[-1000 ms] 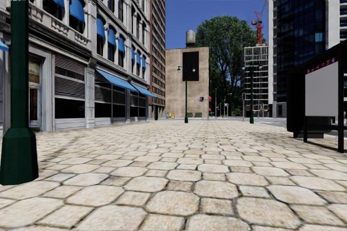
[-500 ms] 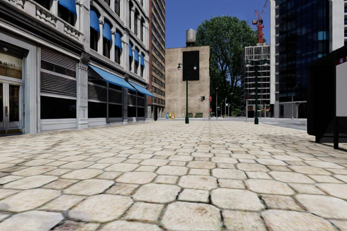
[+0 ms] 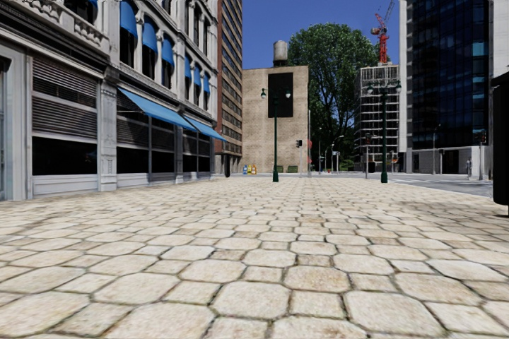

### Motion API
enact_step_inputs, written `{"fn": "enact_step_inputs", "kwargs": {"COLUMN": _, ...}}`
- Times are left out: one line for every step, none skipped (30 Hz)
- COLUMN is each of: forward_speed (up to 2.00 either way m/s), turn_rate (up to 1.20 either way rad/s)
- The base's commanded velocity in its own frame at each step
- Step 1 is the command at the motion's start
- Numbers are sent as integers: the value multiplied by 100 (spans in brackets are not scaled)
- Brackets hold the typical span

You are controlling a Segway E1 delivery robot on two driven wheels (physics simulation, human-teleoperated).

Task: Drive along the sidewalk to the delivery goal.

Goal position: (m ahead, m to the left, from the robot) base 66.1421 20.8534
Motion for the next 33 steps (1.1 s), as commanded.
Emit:
{"fn": "enact_step_inputs", "kwargs": {"forward_speed": 200, "turn_rate": 0}}
{"fn": "enact_step_inputs", "kwargs": {"forward_speed": 200, "turn_rate": 0}}
{"fn": "enact_step_inputs", "kwargs": {"forward_speed": 200, "turn_rate": 0}}
{"fn": "enact_step_inputs", "kwargs": {"forward_speed": 200, "turn_rate": 0}}
{"fn": "enact_step_inputs", "kwargs": {"forward_speed": 200, "turn_rate": 0}}
{"fn": "enact_step_inputs", "kwargs": {"forward_speed": 200, "turn_rate": 0}}
{"fn": "enact_step_inputs", "kwargs": {"forward_speed": 200, "turn_rate": 0}}
{"fn": "enact_step_inputs", "kwargs": {"forward_speed": 200, "turn_rate": 0}}
{"fn": "enact_step_inputs", "kwargs": {"forward_speed": 200, "turn_rate": 0}}
{"fn": "enact_step_inputs", "kwargs": {"forward_speed": 200, "turn_rate": 0}}
{"fn": "enact_step_inputs", "kwargs": {"forward_speed": 200, "turn_rate": 0}}
{"fn": "enact_step_inputs", "kwargs": {"forward_speed": 200, "turn_rate": 0}}
{"fn": "enact_step_inputs", "kwargs": {"forward_speed": 200, "turn_rate": 0}}
{"fn": "enact_step_inputs", "kwargs": {"forward_speed": 200, "turn_rate": 0}}
{"fn": "enact_step_inputs", "kwargs": {"forward_speed": 200, "turn_rate": 0}}
{"fn": "enact_step_inputs", "kwargs": {"forward_speed": 200, "turn_rate": 0}}
{"fn": "enact_step_inputs", "kwargs": {"forward_speed": 200, "turn_rate": 0}}
{"fn": "enact_step_inputs", "kwargs": {"forward_speed": 200, "turn_rate": 0}}
{"fn": "enact_step_inputs", "kwargs": {"forward_speed": 200, "turn_rate": 0}}
{"fn": "enact_step_inputs", "kwargs": {"forward_speed": 200, "turn_rate": 0}}
{"fn": "enact_step_inputs", "kwargs": {"forward_speed": 200, "turn_rate": 0}}
{"fn": "enact_step_inputs", "kwargs": {"forward_speed": 200, "turn_rate": 0}}
{"fn": "enact_step_inputs", "kwargs": {"forward_speed": 200, "turn_rate": 0}}
{"fn": "enact_step_inputs", "kwargs": {"forward_speed": 200, "turn_rate": 0}}
{"fn": "enact_step_inputs", "kwargs": {"forward_speed": 200, "turn_rate": 0}}
{"fn": "enact_step_inputs", "kwargs": {"forward_speed": 200, "turn_rate": 0}}
{"fn": "enact_step_inputs", "kwargs": {"forward_speed": 200, "turn_rate": 0}}
{"fn": "enact_step_inputs", "kwargs": {"forward_speed": 200, "turn_rate": 0}}
{"fn": "enact_step_inputs", "kwargs": {"forward_speed": 200, "turn_rate": 0}}
{"fn": "enact_step_inputs", "kwargs": {"forward_speed": 200, "turn_rate": 0}}
{"fn": "enact_step_inputs", "kwargs": {"forward_speed": 200, "turn_rate": 0}}
{"fn": "enact_step_inputs", "kwargs": {"forward_speed": 200, "turn_rate": 0}}
{"fn": "enact_step_inputs", "kwargs": {"forward_speed": 200, "turn_rate": 0}}
